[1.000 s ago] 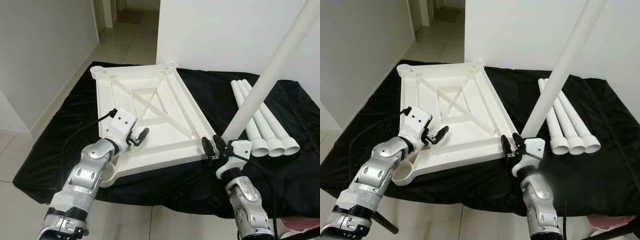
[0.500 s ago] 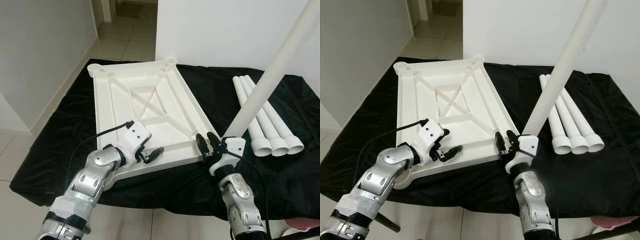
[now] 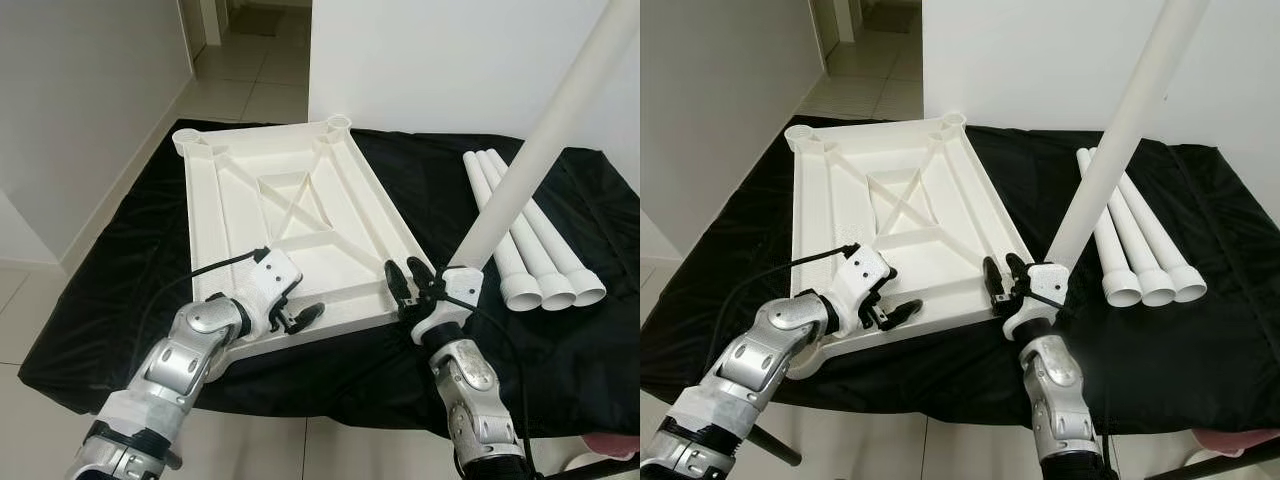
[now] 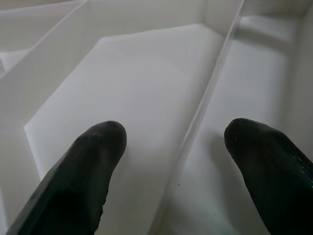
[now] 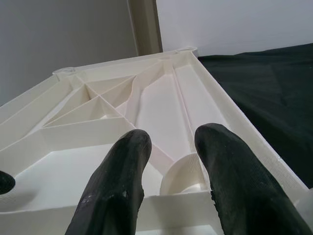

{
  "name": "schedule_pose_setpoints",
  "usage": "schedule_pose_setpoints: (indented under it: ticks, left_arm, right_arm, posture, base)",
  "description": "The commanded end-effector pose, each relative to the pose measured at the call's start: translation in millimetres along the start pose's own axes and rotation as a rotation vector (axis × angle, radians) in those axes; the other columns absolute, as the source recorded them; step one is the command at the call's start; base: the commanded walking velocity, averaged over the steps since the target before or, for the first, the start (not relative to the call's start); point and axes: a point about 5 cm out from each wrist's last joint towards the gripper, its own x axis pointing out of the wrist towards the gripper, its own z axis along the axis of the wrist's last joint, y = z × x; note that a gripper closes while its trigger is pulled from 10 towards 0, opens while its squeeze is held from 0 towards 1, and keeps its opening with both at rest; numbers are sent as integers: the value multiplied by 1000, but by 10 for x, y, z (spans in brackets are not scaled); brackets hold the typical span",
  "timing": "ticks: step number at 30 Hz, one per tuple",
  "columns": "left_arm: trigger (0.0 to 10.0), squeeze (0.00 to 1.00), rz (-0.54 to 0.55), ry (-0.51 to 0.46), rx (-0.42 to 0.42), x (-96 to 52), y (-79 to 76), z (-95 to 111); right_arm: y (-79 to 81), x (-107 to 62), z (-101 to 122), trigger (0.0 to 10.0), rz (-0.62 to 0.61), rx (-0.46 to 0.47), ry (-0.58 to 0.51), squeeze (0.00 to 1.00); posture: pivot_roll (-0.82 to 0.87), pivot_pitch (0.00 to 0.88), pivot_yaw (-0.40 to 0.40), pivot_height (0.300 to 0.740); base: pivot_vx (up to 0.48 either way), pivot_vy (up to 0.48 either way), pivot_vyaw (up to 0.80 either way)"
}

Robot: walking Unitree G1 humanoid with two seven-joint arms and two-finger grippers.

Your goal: Building children table

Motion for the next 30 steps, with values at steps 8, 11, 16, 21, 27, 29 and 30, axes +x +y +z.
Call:
schedule_pose_setpoints:
  ticks: [8,11,16,21,27,29,30]
  left_arm:
    - [10000,0,128,143,-78,81,115,-103]
    - [10000,0,136,154,-90,105,129,-75]
    - [9020,0,134,157,-88,136,132,-37]
    - [588,0,140,178,-82,153,130,-53]
    - [0,0,131,209,-74,148,115,-83]
    - [0,0,126,221,-74,131,109,-107]
    - [0,0,126,221,-74,131,109,-107]
  right_arm:
    - [54,12,-2,10000,9,1,-8,0]
    - [54,16,-5,10000,8,0,-8,0]
    - [56,18,-7,10000,6,-1,-9,0]
    - [60,19,-9,10000,4,-2,-10,0]
    - [61,27,-14,10000,2,-3,-11,0]
    - [66,29,-18,10000,3,-3,-11,0]
    - [66,29,-18,10000,3,-3,-11,0]
  posture:
    - [-17,58,4,740]
    - [-18,58,6,740]
    - [-19,55,9,740]
    - [-21,53,12,740]
    - [-19,53,15,740]
    - [-16,54,15,740]
    - [-16,54,15,740]
  base:
    - [0,0,0]
    - [0,0,0]
    - [0,0,0]
    - [0,0,0]
    - [0,0,0]
    - [0,0,0]
    - [0,0,0]
